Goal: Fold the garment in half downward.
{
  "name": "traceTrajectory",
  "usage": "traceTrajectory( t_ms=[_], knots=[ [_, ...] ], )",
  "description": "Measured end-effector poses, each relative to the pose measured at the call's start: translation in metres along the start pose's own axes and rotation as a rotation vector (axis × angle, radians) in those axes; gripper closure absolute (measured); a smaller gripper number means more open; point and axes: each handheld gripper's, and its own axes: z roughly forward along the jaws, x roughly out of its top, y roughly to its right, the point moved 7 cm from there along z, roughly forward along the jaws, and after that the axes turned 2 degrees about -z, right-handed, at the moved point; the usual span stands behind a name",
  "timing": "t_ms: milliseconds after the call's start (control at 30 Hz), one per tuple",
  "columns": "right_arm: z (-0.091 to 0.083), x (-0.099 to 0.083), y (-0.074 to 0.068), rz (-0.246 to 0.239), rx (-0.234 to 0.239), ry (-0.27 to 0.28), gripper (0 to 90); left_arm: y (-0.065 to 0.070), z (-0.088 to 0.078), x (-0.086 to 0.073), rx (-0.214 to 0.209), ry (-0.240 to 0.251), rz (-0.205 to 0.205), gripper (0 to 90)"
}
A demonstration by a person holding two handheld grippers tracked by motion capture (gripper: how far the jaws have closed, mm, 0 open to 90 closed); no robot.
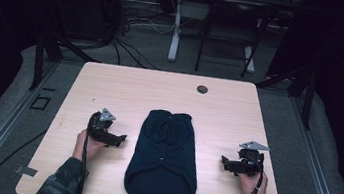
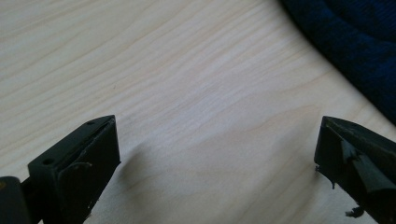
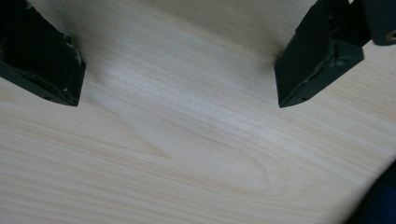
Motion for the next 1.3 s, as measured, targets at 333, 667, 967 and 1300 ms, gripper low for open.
traceTrajectory(
  t_ms=[333,667,967,1300],
  knots=[
    [-0.003,0.018,-0.007,0.037,0.066,0.012,0.7,0.003,0.005,0.020,-0.102,-0.010,-0.059,0.3],
    [-0.002,0.051,-0.029,-0.022,0.133,0.016,0.6,0.005,0.009,0.044,-0.103,0.001,-0.036,0.3],
    [0.009,0.087,-0.056,-0.090,0.180,0.007,1.5,0.017,0.017,0.068,-0.109,-0.013,0.016,0.3],
    [0.035,0.114,-0.081,-0.120,0.227,-0.026,2.4,0.023,0.032,0.087,-0.122,-0.008,0.018,1.5]
  ],
)
